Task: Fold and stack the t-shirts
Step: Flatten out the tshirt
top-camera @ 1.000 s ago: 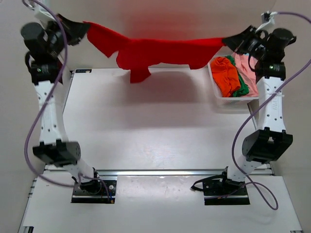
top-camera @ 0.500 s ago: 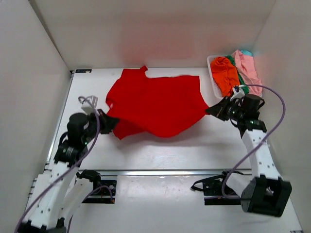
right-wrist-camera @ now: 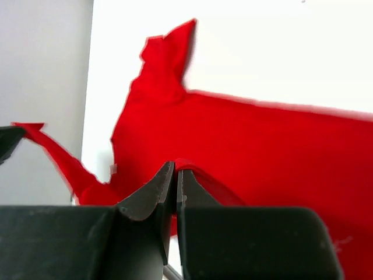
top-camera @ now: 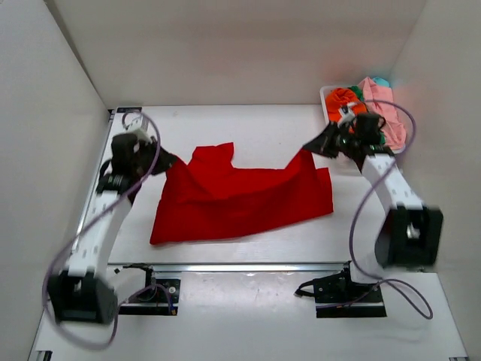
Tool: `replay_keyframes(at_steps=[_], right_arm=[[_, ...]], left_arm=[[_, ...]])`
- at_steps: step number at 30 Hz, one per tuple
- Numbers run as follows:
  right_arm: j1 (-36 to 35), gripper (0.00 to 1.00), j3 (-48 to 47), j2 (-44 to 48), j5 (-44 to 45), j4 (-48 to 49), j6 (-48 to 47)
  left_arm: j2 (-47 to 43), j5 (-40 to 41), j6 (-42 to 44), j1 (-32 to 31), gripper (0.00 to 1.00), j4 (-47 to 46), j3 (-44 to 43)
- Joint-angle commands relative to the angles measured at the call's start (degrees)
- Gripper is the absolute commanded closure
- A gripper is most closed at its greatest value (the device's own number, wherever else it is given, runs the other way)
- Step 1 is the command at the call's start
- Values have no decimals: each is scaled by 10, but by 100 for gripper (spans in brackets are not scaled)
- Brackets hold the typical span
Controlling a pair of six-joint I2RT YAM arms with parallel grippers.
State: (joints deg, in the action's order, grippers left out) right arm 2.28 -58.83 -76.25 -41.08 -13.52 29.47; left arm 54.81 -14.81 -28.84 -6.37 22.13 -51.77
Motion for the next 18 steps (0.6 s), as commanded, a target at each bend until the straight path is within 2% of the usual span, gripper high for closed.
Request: replay_keyframes(at_steps=[1,2,3,5,6,8,9,11,13,15,18], right_arm=[[-9,100,-173,-164,-8,26,-24],[-13,100,-273,-222,-9,0,-32],[-18,99,-324,-240,-1,-25,-35],[-29,100,-530,-309,11,-57,-41],[-34,100,-577,-319,10,-78,-36],[-24,100,-709,-366,-14,-79,5],[-7,100,-719,-366,-36,-68,18],[14,100,-669,-336,-58,-15,48],[25,100,-570,-266,-66,36,58],[40,100,-441,-217,-78,73,62],[44,100,-309,-155,-79,97,43]], left_arm=[[162,-34,46,26,100,-56,-124],[231,-36,55,34,100,-28,-226],[291,-27,69,29,100,-16,-282],[354,-23,75,42,100,25,-495],[384,-14,77,43,100,35,-547],[425,4,84,52,100,84,-720],[420,7,83,58,100,85,-737],[356,1,84,63,100,49,-680],[302,13,100,59,100,40,-616],[218,27,119,49,100,25,-516],[118,33,113,42,100,-8,-350]])
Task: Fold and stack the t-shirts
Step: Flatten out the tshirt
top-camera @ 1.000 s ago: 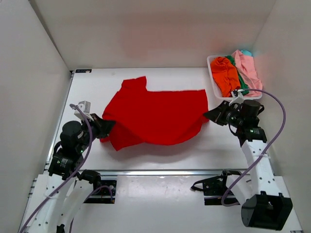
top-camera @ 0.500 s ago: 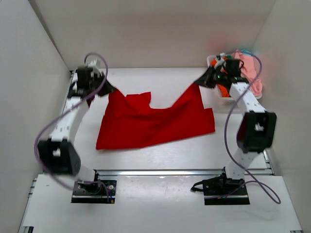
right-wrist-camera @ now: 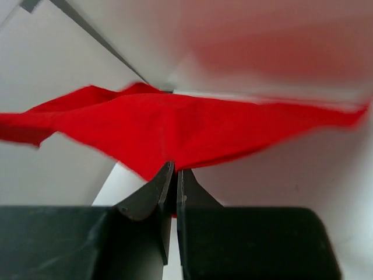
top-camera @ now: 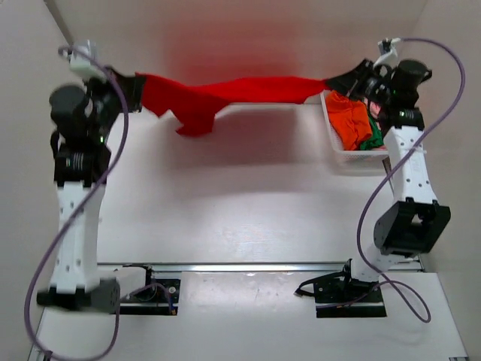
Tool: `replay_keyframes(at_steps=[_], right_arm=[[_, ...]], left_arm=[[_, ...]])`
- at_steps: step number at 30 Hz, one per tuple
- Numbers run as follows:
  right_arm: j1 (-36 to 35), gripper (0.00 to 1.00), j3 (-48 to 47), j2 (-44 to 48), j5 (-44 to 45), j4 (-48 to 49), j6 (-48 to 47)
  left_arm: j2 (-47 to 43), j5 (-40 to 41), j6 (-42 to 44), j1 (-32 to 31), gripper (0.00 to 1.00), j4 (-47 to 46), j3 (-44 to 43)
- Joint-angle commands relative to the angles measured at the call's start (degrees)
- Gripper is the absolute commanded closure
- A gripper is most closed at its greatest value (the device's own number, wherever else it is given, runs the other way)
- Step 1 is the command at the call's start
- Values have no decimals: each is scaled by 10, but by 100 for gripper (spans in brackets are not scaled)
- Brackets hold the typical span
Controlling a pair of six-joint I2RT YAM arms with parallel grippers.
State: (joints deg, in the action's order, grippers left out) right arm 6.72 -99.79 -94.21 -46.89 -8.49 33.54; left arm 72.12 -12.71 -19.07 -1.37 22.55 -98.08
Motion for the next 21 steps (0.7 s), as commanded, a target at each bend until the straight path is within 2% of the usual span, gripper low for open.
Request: replay_keyframes(at_steps=[1,5,8,9,11,15,17,18,20,21], right_arm=[[-3,100,150,44,-23,48,-5],[-12,100,300,101,-16,65,-26],[-22,100,455,163,5,74,-40],[-21,100,478,177,10,73,-39],[-21,100,560,225,22,65,-42],[-35,100,651,319,79,-6,-61],[-35,100,673,352,94,-42,-70],[-28,100,681,361,100,-68,-70],[-18,100,702,393,106,-95,-70],[-15,100,706,404,111,-111,-73]], left_arm=[[-75,14,14,-15,100,-18,178],[-176,14,7,-29,100,-24,354],[-268,16,-20,-36,100,-15,517],[-302,22,-28,-37,100,-12,545],[-335,56,-40,-85,100,34,604],[-425,99,-90,-170,100,90,669],[-474,126,-158,-192,100,101,665],[-496,126,-165,-189,100,112,663],[-503,81,-169,-135,100,156,648],[-502,73,-170,-139,100,176,645]])
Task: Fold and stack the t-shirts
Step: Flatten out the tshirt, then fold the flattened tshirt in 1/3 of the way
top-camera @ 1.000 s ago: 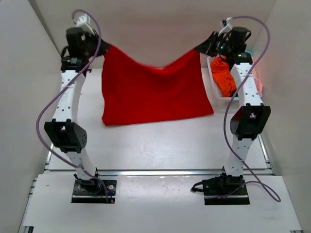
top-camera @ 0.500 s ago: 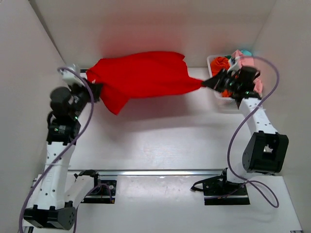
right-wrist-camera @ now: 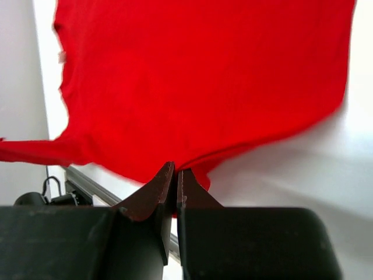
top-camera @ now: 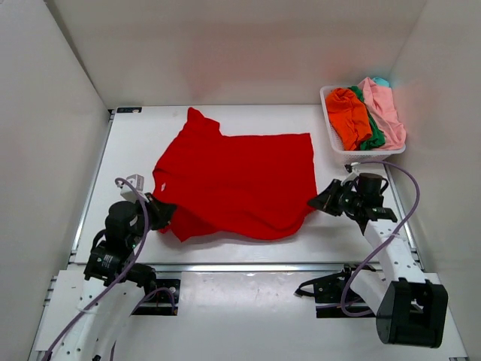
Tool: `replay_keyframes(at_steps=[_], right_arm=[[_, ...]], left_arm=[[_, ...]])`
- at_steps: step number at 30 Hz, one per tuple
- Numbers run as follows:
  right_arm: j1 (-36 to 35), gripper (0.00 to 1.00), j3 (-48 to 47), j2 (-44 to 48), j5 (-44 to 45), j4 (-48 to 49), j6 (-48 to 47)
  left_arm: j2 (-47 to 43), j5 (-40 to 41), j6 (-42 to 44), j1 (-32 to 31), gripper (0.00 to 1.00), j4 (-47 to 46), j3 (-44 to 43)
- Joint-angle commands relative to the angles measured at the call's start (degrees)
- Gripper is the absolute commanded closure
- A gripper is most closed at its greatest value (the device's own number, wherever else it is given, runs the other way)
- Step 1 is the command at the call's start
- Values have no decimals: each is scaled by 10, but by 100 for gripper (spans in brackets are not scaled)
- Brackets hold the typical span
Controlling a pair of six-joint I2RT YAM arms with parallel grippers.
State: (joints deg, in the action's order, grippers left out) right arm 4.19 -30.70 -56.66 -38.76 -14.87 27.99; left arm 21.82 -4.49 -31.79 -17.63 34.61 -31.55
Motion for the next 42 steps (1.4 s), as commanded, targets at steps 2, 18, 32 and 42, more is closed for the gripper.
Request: replay_keyframes(at_steps=[2,18,32,42], right_arm=[[7,99,19,34,41,-78,-22],[103,100,-23,-13,100,-124,-13],[54,100,-34,-18,62,-88,38],[77,100,-39,-55,62,-78,20]], left_arm=[[-2,-15,-62,15,100,71,-14],[153,35,4,19,100,-44,-51],[225,65,47,54,100,-71,-115],[270,63,66,88,100,-120,-103]])
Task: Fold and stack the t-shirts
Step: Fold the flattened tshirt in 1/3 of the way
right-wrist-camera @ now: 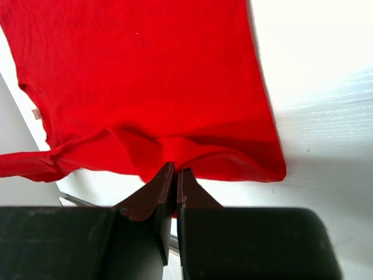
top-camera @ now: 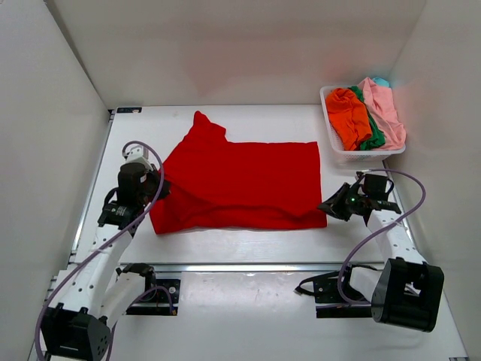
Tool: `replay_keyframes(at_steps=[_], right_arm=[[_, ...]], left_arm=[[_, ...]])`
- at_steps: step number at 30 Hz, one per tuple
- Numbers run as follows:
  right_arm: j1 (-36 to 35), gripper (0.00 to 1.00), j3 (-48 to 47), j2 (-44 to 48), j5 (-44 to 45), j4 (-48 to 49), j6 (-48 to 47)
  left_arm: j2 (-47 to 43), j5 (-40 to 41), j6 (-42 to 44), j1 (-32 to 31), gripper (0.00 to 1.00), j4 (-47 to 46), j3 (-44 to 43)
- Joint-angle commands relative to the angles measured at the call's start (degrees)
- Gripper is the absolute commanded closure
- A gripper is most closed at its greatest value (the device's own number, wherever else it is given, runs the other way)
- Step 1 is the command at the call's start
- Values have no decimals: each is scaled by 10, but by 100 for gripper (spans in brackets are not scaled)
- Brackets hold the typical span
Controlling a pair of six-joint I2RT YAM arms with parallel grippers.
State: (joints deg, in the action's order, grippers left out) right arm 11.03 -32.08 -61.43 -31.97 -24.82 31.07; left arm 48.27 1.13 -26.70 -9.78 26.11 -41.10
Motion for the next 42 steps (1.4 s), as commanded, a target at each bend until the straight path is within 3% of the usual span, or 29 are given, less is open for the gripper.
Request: replay_keyframes(at_steps=[1,17,28,38,39,41,42], right_arm=[[11,99,-21,-11,-6,28,-10],[9,100,-49,-117,10,82,-6],[16,100,-31,-134,23,107,-3],[3,100,-38,-158,32,116,-6],[2,100,-39,-160,36,115,-4],[0,97,-40,-159,31,115,-4],[2,93,-38,-158,30,115,-5]], left_arm=[[15,6,16,11,100,-35,-6],[111,13,34,37,100,-105,-12],[177,5,45,42,100,-142,-28],[291,-33,76,42,100,-144,-126],[293,-40,75,41,98,-138,-129],[286,-37,68,41,65,-135,-123],[274,-30,61,41,58,-135,-111]])
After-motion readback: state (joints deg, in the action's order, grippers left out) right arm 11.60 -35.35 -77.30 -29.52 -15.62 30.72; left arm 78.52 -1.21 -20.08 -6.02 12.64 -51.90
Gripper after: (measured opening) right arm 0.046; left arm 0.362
